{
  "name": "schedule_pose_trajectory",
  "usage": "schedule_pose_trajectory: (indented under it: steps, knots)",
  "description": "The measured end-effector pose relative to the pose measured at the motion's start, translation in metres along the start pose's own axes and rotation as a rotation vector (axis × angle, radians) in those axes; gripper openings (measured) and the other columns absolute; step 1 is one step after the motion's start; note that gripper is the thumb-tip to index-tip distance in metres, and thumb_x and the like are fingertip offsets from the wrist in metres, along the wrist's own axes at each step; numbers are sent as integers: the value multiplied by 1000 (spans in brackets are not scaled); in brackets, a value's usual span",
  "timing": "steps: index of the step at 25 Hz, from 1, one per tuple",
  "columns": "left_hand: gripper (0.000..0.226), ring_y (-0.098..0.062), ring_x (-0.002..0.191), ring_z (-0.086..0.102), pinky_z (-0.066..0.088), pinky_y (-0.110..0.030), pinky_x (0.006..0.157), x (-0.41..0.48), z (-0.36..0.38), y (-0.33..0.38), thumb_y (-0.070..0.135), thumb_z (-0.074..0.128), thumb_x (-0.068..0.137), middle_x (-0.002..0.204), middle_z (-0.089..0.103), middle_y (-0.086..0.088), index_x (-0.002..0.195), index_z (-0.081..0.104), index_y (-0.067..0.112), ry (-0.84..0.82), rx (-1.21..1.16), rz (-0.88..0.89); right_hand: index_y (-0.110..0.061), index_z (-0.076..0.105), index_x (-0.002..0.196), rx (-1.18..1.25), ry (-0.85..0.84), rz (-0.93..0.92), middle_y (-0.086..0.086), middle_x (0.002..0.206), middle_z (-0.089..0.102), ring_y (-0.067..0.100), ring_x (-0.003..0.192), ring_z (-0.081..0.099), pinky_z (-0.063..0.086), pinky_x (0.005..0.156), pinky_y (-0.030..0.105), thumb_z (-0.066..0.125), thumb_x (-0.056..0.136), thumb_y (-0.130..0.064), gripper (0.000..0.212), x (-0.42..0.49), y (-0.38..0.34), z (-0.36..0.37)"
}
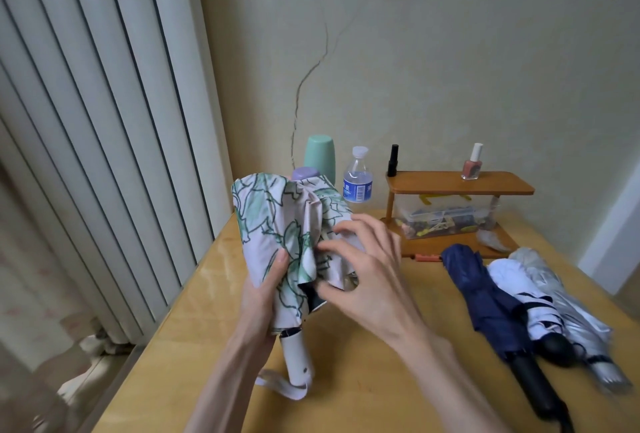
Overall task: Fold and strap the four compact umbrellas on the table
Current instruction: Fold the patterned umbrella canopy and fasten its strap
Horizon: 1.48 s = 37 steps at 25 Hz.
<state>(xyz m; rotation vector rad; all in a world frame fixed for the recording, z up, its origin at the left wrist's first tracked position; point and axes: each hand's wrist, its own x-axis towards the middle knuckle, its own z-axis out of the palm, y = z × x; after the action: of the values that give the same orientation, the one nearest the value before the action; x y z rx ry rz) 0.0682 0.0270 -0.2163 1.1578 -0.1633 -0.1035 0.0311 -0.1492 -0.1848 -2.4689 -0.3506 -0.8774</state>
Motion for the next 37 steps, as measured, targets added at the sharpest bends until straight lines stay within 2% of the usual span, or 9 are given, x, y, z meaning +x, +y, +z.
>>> schedule_pose_trajectory:
  steps: [2,5,11,14,18,23,31,34,37]
  knots:
    - [45,-37,117,73,62,-59,89,-1,4,0,40,68,96,126,76,-12,136,67,19,10,4,-8,-27,71,106,-129,74,-36,-5,121,59,22,128,49,37,101,45,77,73,-44,37,-4,-5,12]
    - [50,-36,118,72,56,-60,101,-1,5,-3,42,75,94,128,75,-12,137,66,18,18,16,-13,-19,66,89,-207,201,-101,-6,100,63,22,103,56,39,93,40,82,73,-19,22,-9,-8,17]
    - [57,-26,113,76,53,-48,108,3,-1,-2,38,86,84,123,78,-4,134,68,18,91,3,-7,-9,64,99,-115,639,-21,1,89,69,21,77,63,51,66,38,72,88,-10,13,-17,3,0]
    - [58,-22,110,77,55,-44,103,1,4,0,39,81,80,120,79,0,133,68,20,117,27,2,-25,56,118,212,361,177,-17,104,69,7,93,69,56,72,26,70,86,-34,36,-14,-6,3]
    - [57,-19,108,77,56,-41,102,0,4,0,39,81,79,118,80,3,132,68,22,143,31,-1,-16,72,109,736,153,286,-11,98,78,7,93,73,56,77,21,75,94,-8,17,-1,-2,-5]
    - [60,-24,109,77,56,-42,101,5,-8,3,37,84,81,120,79,-1,136,66,21,180,33,-19,-13,70,92,-53,425,72,-8,84,71,10,71,62,54,57,34,83,76,6,28,-10,19,-12]
    - [46,-31,106,78,57,-48,99,2,-17,8,16,82,84,117,80,-8,128,69,15,145,101,-31,-17,66,111,16,314,10,-10,102,70,4,82,62,58,64,31,79,77,10,45,-13,33,-7]
    - [58,-32,106,77,57,-50,100,3,-28,12,19,92,77,118,79,-9,130,67,14,141,166,-17,-33,63,126,382,-126,158,-12,120,68,7,103,65,56,82,21,73,78,13,67,-8,38,-23]
    - [84,-30,105,78,59,-51,96,5,-44,17,39,99,59,117,80,-6,132,66,16,127,288,25,-46,48,148,716,-464,198,-11,146,54,4,138,51,44,112,26,81,84,-20,77,-1,37,-47]
